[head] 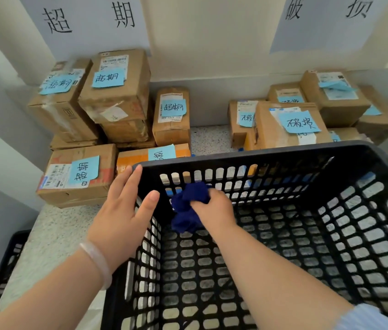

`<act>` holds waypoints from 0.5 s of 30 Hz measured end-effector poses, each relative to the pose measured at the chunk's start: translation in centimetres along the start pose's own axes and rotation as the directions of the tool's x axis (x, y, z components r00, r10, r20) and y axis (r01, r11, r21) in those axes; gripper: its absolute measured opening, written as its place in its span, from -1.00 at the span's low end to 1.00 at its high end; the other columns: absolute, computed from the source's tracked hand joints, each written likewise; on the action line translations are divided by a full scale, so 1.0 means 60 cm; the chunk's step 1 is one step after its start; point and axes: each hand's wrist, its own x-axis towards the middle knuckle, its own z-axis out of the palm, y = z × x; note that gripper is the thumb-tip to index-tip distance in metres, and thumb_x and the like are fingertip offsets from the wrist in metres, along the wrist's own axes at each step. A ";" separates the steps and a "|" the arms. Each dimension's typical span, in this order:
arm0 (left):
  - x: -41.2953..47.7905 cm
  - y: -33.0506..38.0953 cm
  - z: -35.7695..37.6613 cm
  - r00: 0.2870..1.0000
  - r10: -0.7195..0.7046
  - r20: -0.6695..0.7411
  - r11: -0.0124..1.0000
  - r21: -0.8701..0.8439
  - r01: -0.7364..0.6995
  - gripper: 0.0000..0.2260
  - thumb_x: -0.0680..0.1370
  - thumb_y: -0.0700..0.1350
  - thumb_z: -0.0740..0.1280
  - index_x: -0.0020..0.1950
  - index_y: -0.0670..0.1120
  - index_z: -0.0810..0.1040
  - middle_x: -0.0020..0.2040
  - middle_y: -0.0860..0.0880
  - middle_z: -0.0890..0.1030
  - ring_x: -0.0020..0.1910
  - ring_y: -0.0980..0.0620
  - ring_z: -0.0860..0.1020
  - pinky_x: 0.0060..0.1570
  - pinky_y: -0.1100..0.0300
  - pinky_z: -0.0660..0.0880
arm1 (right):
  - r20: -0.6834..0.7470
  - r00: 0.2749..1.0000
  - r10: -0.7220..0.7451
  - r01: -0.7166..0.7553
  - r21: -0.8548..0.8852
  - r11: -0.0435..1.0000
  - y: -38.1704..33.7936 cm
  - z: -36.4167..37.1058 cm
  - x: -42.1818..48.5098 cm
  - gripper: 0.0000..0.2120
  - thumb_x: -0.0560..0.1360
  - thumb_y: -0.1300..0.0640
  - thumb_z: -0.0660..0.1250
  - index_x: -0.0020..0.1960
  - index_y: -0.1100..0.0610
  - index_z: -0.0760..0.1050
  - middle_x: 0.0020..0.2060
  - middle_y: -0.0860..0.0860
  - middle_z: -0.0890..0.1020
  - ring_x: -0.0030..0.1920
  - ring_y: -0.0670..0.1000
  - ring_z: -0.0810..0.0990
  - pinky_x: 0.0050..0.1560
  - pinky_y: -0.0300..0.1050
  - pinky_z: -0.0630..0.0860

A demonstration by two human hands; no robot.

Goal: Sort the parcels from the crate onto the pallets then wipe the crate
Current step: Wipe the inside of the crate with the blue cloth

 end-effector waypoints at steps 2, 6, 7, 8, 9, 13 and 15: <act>-0.001 0.002 -0.001 1.000 -0.001 0.008 1.000 0.000 0.001 -0.27 0.43 0.35 -0.06 0.59 0.16 0.00 0.58 0.23 -0.03 0.49 0.31 -0.05 0.36 0.25 0.00 | -0.031 0.999 -0.029 0.028 -0.061 0.998 0.016 -0.027 0.004 -0.86 0.48 0.05 0.39 0.00 0.08 0.57 -0.12 -0.05 0.49 -0.09 -0.01 0.51 -0.11 -0.17 0.37; 0.000 0.002 -0.001 1.000 -0.009 0.010 1.000 0.001 0.009 -0.28 0.45 0.32 -0.03 0.59 0.15 0.02 0.58 0.21 -0.02 0.49 0.30 -0.05 0.35 0.26 -0.04 | -0.164 0.986 0.006 -0.017 -0.063 0.998 0.051 -0.062 0.007 -0.92 0.47 0.07 0.40 -0.08 0.05 0.55 -0.03 -0.04 0.47 -0.05 -0.01 0.49 -0.06 -0.17 0.37; 0.000 0.001 0.000 1.000 -0.002 0.006 1.000 0.000 0.002 -0.30 0.46 0.31 -0.02 0.59 0.15 0.03 0.58 0.20 0.00 0.48 0.31 -0.03 0.35 0.26 -0.04 | -0.213 0.977 0.026 -0.036 -0.041 0.998 0.060 -0.071 0.006 -0.93 0.48 0.08 0.39 -0.08 0.05 0.54 -0.01 -0.04 0.46 -0.04 -0.01 0.49 -0.03 -0.17 0.37; 0.000 0.001 0.001 1.000 0.009 0.003 1.000 0.004 -0.009 -0.33 0.49 0.30 -0.01 0.59 0.15 0.05 0.58 0.19 0.01 0.46 0.33 -0.02 0.36 0.24 -0.03 | -0.261 0.964 0.059 -0.065 -0.015 0.998 0.069 -0.082 0.005 -0.94 0.49 0.08 0.38 -0.09 0.05 0.52 0.01 -0.03 0.45 -0.04 -0.01 0.47 -0.02 -0.17 0.36; 0.000 0.000 0.001 1.000 0.021 0.000 1.000 0.012 -0.021 -0.35 0.51 0.29 0.00 0.59 0.14 0.05 0.58 0.18 0.02 0.45 0.32 -0.02 0.36 0.21 -0.02 | -0.318 0.943 0.094 -0.091 0.023 0.996 0.079 -0.094 0.006 -0.93 0.50 0.08 0.38 -0.10 0.06 0.51 0.03 -0.01 0.46 -0.05 0.00 0.47 -0.02 -0.16 0.37; -0.002 0.003 0.001 1.000 0.009 0.012 0.999 0.032 -0.009 -0.34 0.51 0.28 0.01 0.59 0.12 0.06 0.59 0.16 0.02 0.50 0.24 -0.02 0.40 0.12 0.02 | -0.503 0.815 0.289 -0.202 0.221 0.954 0.107 -0.136 0.018 -0.87 0.48 0.10 0.39 0.00 0.11 0.55 0.09 0.07 0.51 -0.03 0.07 0.51 -0.02 -0.10 0.43; -0.002 0.004 0.001 1.000 0.031 0.005 0.999 0.038 -0.031 -0.36 0.53 0.27 0.02 0.59 0.11 0.06 0.59 0.14 0.03 0.53 0.17 0.00 0.39 0.12 0.02 | -0.558 0.732 0.391 -0.221 0.348 0.911 0.111 -0.147 0.026 -0.76 0.47 0.12 0.37 0.12 0.15 0.55 0.15 0.15 0.54 0.06 0.18 0.57 0.01 -0.05 0.49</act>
